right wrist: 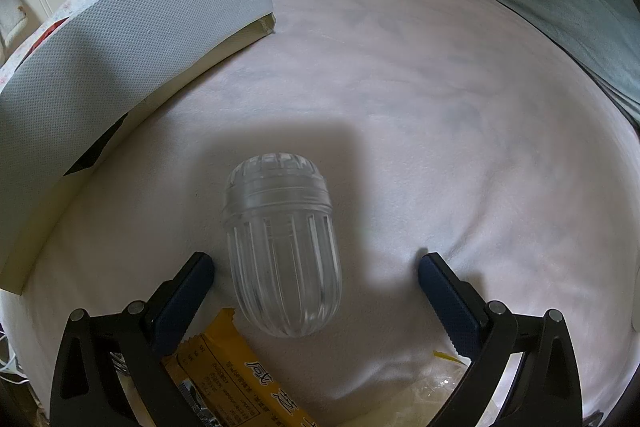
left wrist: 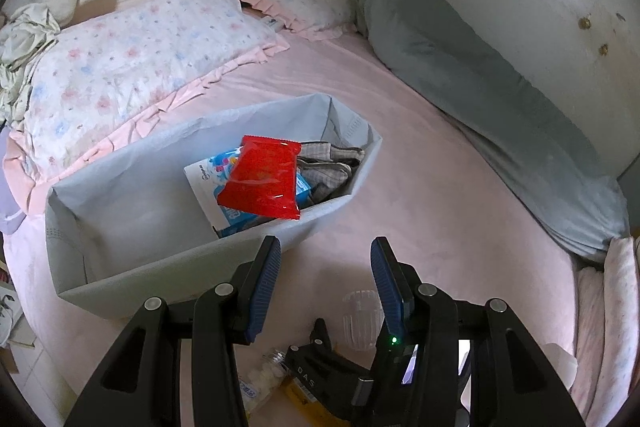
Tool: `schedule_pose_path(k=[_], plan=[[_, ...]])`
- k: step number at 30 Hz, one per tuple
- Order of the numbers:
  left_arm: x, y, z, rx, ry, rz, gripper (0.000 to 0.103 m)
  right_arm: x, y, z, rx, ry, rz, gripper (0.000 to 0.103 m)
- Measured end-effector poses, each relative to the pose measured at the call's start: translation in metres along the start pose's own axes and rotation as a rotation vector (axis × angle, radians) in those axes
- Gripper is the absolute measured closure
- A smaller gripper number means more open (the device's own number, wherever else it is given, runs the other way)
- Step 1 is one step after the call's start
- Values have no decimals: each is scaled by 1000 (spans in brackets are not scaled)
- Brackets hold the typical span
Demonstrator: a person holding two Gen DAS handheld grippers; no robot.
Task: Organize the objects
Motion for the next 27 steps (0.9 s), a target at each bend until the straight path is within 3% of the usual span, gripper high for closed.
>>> schedule_pose_path(k=[27], plan=[[-1,-1,-6,-30,-36,42,56,-1,0,0,2,5,10,0]])
Point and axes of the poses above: each gripper's, at about its wrist camera, not at the fingertips, and z roughly against the way its jaws point, x to its right, y to its top, the point moved 6 cm from there along -z, roughly the way its jaws point, and after that the axes turned 4 degrees about -y, right-handed, at the moved point
